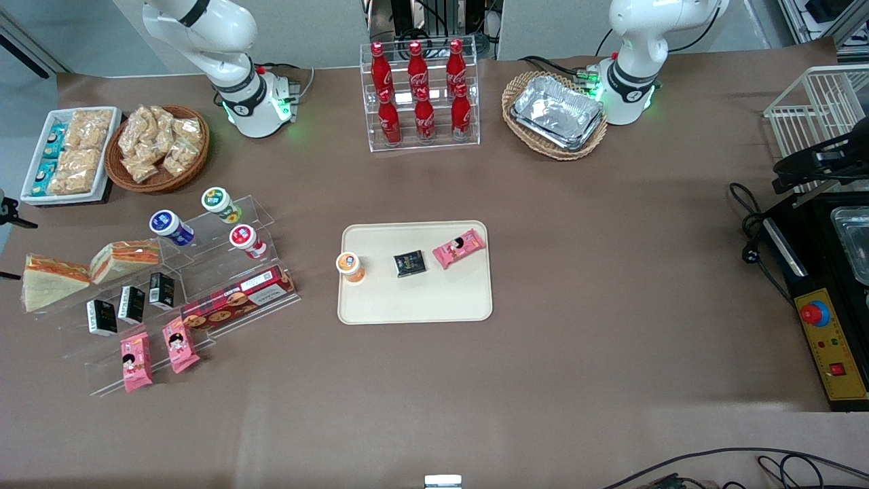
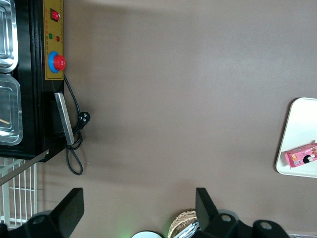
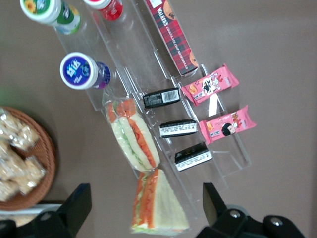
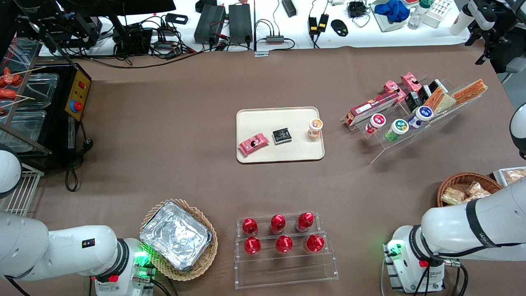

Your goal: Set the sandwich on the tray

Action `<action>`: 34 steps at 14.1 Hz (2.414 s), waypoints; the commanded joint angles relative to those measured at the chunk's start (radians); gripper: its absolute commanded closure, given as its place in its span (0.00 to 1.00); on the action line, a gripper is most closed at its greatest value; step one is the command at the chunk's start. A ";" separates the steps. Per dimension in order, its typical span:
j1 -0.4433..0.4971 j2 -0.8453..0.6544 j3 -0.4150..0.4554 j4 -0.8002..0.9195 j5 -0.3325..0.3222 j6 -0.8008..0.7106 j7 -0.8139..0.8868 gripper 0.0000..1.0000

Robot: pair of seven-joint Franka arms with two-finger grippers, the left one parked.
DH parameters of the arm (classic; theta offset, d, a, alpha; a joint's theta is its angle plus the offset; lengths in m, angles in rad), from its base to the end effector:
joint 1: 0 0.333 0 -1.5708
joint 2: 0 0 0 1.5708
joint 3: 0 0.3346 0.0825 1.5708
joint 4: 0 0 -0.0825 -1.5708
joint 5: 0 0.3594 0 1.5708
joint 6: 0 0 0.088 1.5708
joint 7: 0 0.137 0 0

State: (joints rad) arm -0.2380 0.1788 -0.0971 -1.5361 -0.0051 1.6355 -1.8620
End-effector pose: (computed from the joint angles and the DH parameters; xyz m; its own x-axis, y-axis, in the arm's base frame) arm 0.5536 -0.1889 0.5345 0.0425 0.9991 0.0012 0.9958 -0.0423 -0.0816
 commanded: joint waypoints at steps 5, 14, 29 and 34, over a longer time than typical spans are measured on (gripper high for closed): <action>-0.041 0.065 0.005 -0.007 0.011 0.053 -0.284 0.00; -0.190 0.094 0.007 -0.070 0.025 0.110 -0.525 0.00; -0.225 0.157 0.007 -0.136 0.050 0.303 -0.557 0.00; -0.222 0.183 0.007 -0.171 0.076 0.358 -0.557 0.04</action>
State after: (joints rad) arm -0.4531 0.3543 -0.0954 -1.6738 0.0374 1.9394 -2.4001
